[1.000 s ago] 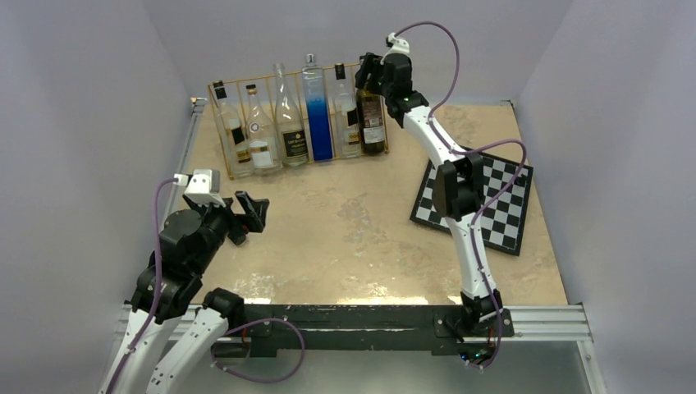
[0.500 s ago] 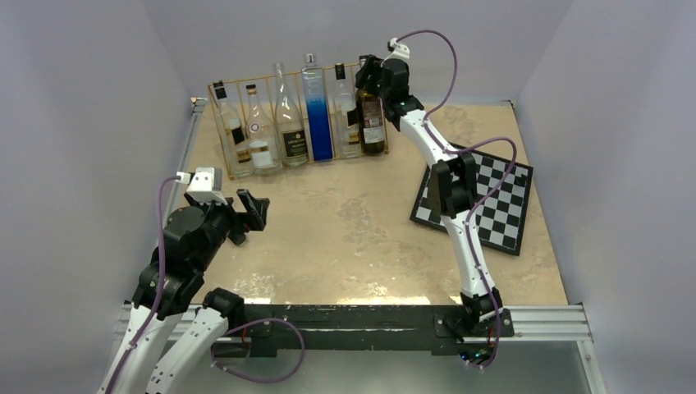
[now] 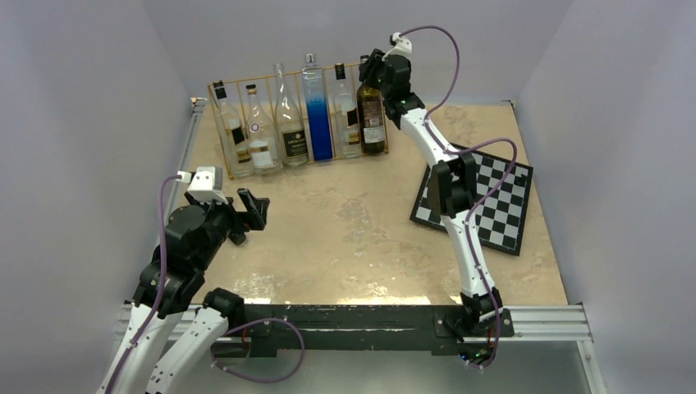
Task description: Take the wine bottle off the wine rack
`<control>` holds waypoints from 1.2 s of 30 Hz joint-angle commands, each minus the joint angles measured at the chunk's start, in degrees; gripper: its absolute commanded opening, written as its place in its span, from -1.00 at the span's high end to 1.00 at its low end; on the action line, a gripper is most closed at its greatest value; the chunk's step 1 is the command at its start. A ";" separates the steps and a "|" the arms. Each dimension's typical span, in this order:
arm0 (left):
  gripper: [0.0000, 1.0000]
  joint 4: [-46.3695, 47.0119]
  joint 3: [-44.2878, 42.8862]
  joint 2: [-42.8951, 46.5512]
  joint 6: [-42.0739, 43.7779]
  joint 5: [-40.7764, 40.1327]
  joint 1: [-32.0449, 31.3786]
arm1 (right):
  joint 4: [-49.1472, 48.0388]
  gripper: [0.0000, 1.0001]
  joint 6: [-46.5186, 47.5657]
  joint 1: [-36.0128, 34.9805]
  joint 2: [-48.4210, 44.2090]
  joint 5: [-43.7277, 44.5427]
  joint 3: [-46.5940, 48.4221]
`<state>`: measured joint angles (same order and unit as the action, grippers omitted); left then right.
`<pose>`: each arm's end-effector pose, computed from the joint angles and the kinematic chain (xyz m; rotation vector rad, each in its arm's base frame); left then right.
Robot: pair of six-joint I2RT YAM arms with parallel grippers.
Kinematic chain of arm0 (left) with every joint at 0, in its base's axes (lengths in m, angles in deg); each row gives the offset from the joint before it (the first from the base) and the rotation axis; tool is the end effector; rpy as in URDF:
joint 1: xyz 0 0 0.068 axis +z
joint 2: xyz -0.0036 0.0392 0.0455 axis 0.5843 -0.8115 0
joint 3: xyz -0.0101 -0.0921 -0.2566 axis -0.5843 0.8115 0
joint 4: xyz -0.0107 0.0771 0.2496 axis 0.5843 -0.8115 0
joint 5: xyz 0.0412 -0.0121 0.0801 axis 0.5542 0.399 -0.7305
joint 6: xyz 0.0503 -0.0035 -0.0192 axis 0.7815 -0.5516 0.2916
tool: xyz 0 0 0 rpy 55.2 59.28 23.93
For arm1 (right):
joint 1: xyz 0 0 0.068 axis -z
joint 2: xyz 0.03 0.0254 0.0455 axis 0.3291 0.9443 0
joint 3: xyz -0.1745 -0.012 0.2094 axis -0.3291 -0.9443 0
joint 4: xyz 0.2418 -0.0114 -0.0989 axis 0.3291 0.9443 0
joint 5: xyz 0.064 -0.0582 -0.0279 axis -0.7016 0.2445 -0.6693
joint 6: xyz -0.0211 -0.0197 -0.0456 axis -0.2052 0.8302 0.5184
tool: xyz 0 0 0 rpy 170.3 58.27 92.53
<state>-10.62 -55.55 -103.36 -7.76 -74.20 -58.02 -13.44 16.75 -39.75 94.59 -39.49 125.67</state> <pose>0.0941 -0.0322 0.3449 -0.1119 1.8495 -0.3886 0.5638 0.2071 0.2855 0.1885 1.6492 0.5547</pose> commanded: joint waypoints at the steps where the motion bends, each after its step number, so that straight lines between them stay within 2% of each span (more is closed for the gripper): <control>1: -0.95 1.14 0.00 -0.23 0.70 -0.81 -0.15 | -3.73 0.11 -0.26 0.41 1.29 -0.09 2.98; 3: -0.95 1.13 0.05 -0.22 0.71 -0.81 -0.15 | -4.24 0.01 -0.19 0.41 1.40 -0.89 3.02; 5: -0.95 1.05 0.07 -0.06 0.69 -0.76 -0.15 | -4.10 -0.19 -0.89 0.41 1.40 -1.18 2.92; 6: -0.95 1.10 0.07 0.03 0.69 -0.80 -0.16 | -3.70 -0.21 -2.18 0.41 1.32 -0.91 2.62; 12: -0.95 1.11 0.07 -0.08 0.69 -0.98 -0.15 | -2.00 -0.12 -10.76 0.41 -0.67 2.95 -2.36; 18: -0.95 1.08 0.04 0.22 0.69 -1.33 -0.15 | -0.10 -0.05 -10.66 0.45 1.38 1.66 1.81; 23: -0.95 1.05 -0.01 0.21 0.77 -1.72 -0.13 | -1.74 0.28 -9.61 0.49 1.40 1.78 1.32; 27: -0.95 1.05 0.07 0.22 0.86 -1.94 -0.15 | -3.17 0.57 -4.52 0.54 0.41 2.25 0.74; 34: -0.95 1.16 0.07 0.09 0.95 -2.13 -0.15 | -13.10 0.84 5.99 0.55 -7.29 1.04 -8.93; 36: -0.95 1.15 0.07 -0.03 0.95 -2.00 -0.15 | -15.35 1.00 8.18 0.52 -8.95 -0.54 -10.60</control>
<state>-10.64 -55.55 -103.36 -7.74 -75.64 -58.02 -21.95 18.41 -39.18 92.52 -39.39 117.91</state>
